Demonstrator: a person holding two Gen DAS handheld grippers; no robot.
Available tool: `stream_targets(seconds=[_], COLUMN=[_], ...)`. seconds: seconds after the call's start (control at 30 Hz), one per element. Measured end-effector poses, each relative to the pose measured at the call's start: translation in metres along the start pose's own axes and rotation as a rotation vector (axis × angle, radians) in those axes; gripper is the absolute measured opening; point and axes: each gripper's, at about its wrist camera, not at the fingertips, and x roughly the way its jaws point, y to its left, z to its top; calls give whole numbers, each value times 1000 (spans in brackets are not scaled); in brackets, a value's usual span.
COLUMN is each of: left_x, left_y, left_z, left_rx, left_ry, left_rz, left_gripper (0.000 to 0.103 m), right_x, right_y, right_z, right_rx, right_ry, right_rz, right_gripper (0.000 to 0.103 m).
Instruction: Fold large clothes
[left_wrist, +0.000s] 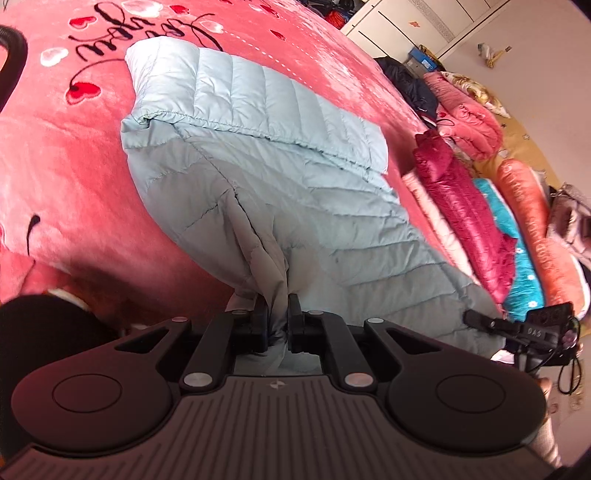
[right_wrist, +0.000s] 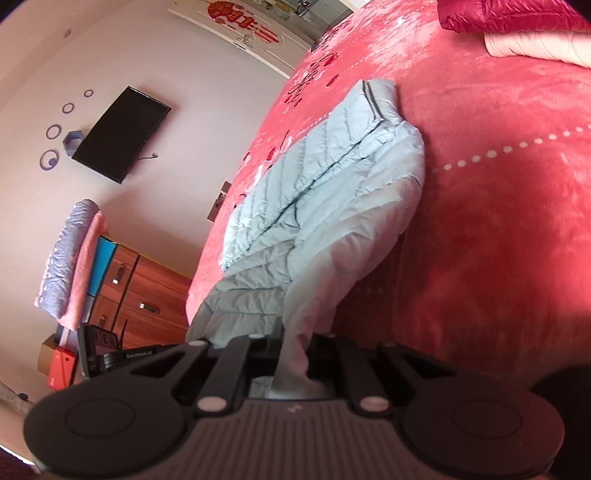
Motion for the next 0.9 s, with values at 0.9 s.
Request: stream_targets(seconds=[0.9], left_x=[11], left_y=[99], left_z=[154], left_rx=[-661], left_ry=[-349], left_rz=[-115], left_gripper=[5], right_x=[66], right_y=[-23], right_z=[180], right_rx=[361], right_ry=[-305], right_rz=[167], right_gripper=[5])
